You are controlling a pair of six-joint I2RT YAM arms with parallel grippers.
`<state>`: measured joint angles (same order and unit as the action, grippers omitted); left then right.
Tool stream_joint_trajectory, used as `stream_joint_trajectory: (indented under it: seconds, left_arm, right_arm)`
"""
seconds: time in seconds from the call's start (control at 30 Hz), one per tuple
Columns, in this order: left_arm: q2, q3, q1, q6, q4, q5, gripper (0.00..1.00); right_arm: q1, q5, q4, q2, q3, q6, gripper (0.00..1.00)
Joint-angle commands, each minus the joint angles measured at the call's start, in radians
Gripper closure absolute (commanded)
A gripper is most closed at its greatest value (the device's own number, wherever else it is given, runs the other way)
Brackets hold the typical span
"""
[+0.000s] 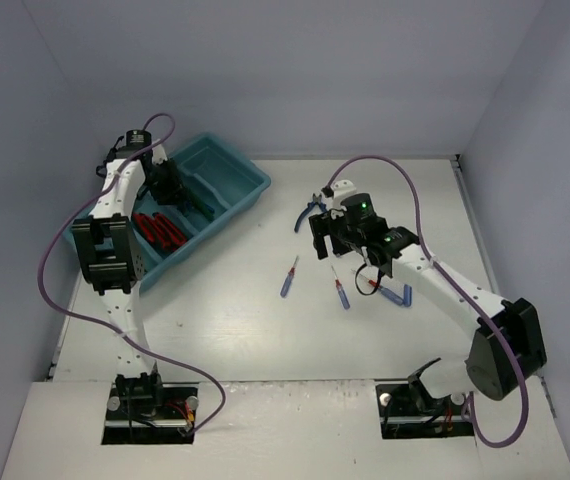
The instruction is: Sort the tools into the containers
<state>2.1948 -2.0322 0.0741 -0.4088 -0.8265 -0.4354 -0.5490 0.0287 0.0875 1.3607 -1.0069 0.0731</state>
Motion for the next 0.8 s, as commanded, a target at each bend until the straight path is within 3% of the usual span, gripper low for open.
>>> stream_joint_trajectory:
  seconds: [0.0,0.2,0.33,0.63,0.77]
  left_arm:
    - [-0.053,-0.047,-0.013,0.005,0.013,0.038,0.63]
    - [-0.132,-0.014,-0.013,0.011,0.012,0.157,0.42]
    - [-0.241,0.015,-0.015,0.025,0.012,0.204,0.34]
    - [-0.568,0.213,-0.062,0.068,0.015,0.249,0.32]
    - [-0.709,0.350,-0.155,0.064,0.016,0.228,0.32]
  right_arm:
    - [0.038,-0.038,-0.058,0.065,-0.110,0.003,0.21]
    - [0.090,-0.075,-0.060,0.165,-0.214,0.010,0.21]
    - [0.104,-0.097,-0.057,0.265,-0.286,-0.008,0.23]
    - [0.175,-0.078,-0.060,0.528,-0.433,-0.064,0.41]
    - [0.199,-0.019,-0.061,0.635,-0.504,-0.105,0.43]
